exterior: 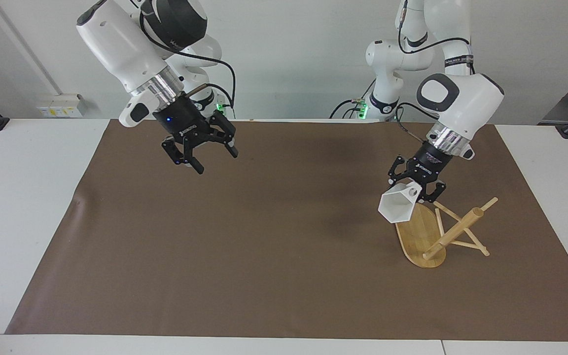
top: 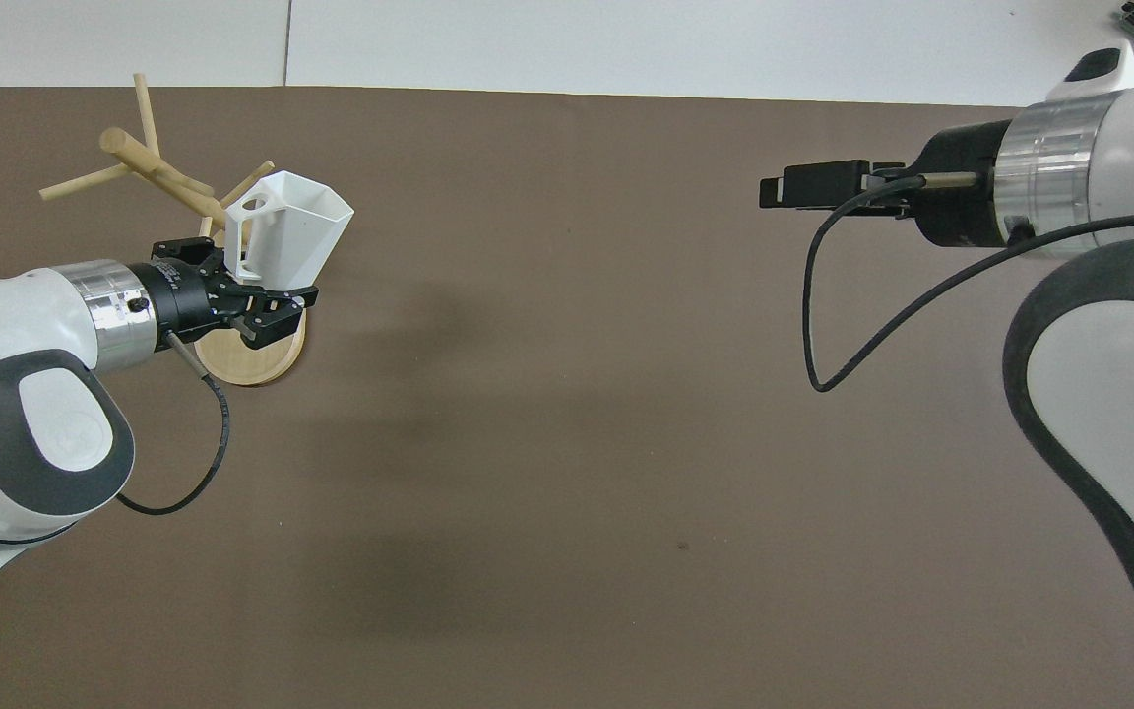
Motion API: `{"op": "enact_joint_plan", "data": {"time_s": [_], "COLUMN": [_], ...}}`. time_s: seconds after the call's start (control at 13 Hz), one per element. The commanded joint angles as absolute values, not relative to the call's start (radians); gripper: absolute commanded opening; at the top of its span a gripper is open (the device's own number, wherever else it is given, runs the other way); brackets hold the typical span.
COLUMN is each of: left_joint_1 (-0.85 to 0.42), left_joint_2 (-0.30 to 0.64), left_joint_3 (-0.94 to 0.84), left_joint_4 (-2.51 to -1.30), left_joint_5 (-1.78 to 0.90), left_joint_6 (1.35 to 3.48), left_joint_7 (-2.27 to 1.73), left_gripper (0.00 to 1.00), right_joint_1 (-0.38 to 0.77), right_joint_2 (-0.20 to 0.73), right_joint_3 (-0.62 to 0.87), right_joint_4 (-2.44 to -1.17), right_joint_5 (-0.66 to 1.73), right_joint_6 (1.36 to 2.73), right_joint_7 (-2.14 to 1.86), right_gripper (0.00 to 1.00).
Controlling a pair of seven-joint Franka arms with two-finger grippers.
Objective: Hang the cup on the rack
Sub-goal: 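Carry the mug to the rack while the right gripper withdraws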
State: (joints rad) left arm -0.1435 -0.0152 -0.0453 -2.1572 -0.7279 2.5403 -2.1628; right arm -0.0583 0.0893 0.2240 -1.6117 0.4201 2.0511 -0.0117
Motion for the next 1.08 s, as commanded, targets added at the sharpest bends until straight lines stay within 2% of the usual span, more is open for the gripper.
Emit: {"op": "enact_joint_plan", "data": {"time_s": [0.0,0.46,1.0], "left_joint_1": [-0.147,-0.141,-0.121], "left_joint_2": [-0.008,0.03,0.058], "left_joint_3": [-0.037,-0.037,-0.035], "left_joint_4": [-2.154,-2.129,-2.097], "left_joint_5": [-0.706,-0.706,-0.707], "left_joint_6": [2.577,2.634,2.657], "left_joint_7": [-2.198,-2.212,-2.21], "left_gripper": [0.0,0.0,0.0], "right_joint_1": [-0.058,-0.058,-0.058], "right_joint_2": [0.08,0.058,0.023], "right_joint_3": [0.206,0.071,-0.011], "right_joint_4": [-1.617,-1.638,-1.674], "right_joint_5": [0.344,0.213,0.109], "right_joint_6": [2.042,1.928,1.77], "right_joint_7": [-0.028,-0.204,-0.184], "right_gripper": [1.0,1.0,1.0]}}
